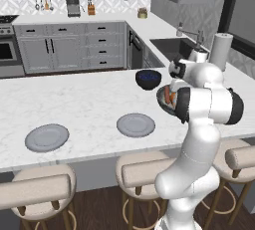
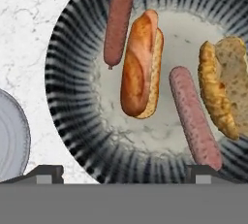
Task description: Place one bun and one sausage from the bowl on each plate.
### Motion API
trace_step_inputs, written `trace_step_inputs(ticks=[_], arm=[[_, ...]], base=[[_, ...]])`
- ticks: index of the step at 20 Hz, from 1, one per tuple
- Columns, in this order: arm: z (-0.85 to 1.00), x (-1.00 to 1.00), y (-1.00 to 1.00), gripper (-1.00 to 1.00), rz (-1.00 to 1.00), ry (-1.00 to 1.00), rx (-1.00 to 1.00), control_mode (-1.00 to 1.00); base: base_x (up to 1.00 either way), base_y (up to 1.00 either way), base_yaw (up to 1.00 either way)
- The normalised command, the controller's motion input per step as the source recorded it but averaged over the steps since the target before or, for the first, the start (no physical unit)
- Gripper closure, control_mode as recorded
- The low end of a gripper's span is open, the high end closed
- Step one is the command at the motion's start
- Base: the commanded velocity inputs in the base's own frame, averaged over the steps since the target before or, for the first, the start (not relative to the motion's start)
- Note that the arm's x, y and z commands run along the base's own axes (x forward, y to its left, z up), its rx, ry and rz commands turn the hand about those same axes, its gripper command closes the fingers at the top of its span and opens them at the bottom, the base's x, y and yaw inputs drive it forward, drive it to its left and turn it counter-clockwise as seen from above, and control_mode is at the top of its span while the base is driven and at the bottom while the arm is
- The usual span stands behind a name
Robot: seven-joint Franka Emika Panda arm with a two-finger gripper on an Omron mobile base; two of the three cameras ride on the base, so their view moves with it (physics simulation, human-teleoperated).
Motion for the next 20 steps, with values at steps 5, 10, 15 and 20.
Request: trace_step_inputs(ticks=[5, 10, 15, 20], arm=[[-0.53, 0.36, -0.01, -1.00, 0.00, 0.02, 0.00, -1.00], [-0.38, 0.40, -0.01, -1.00, 0.00, 0.00, 0.01, -1.00], [-0.40, 0.46, -0.08, -1.00, 0.00, 0.01, 0.05, -1.00], [-0.41, 0.11, -0.06, 1.00, 0.00, 0.00, 0.02, -1.00]], base=[[0.00, 0.00, 0.00], [0.00, 0.00, 0.00], [0.00, 0.00, 0.00], [0.00, 0.00, 0.00]])
